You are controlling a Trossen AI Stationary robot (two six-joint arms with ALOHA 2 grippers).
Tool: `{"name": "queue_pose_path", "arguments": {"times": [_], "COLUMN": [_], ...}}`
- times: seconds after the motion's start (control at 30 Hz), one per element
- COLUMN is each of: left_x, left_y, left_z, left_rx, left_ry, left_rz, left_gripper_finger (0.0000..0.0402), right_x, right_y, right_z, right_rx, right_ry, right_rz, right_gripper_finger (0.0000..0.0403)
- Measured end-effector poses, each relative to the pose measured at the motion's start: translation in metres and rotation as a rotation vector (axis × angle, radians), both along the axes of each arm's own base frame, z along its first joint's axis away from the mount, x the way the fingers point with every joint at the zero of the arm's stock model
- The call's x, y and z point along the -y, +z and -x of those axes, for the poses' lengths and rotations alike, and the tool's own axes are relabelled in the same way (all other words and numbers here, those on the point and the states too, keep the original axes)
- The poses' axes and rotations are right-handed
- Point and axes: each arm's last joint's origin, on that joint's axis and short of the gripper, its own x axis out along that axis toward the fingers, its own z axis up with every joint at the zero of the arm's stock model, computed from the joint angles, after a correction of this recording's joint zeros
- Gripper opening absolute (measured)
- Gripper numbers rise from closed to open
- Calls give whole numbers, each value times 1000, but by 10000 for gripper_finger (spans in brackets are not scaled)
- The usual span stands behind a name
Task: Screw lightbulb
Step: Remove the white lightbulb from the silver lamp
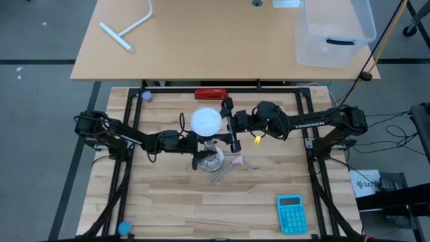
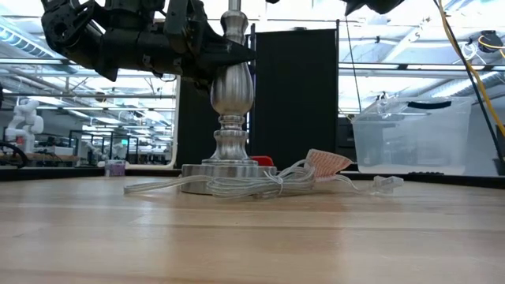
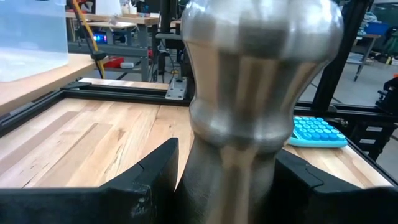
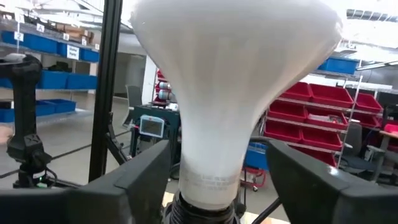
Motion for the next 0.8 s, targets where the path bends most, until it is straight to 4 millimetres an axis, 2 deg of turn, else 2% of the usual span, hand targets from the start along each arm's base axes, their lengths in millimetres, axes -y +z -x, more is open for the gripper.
{"name": "queue_pose_path", "arguments": {"times": [0.23,0.37,0.47,0.6,0.8], "left_x": [0,1,1,1,1], "left_y": [0,0,0,0,0], "left_z": [0,0,0,0,0], "left_rx": [1,2,3,4,3], "left_ry": [-9,-14,-15,-15,-14], "left_rz": [-4,-5,-12,-12,-12], "left_gripper_finger": [190,190,190,190,190], "right_x": [3,8,7,4,-1], "right_y": [4,5,12,15,9], "right_z": [11,24,31,33,30], "right_rx": [-90,-209,-208,-197,-233], "right_ry": [-18,-37,-39,-30,-17], "right_rz": [62,96,101,110,125], "right_gripper_finger": [296,299,299,299,299]}}
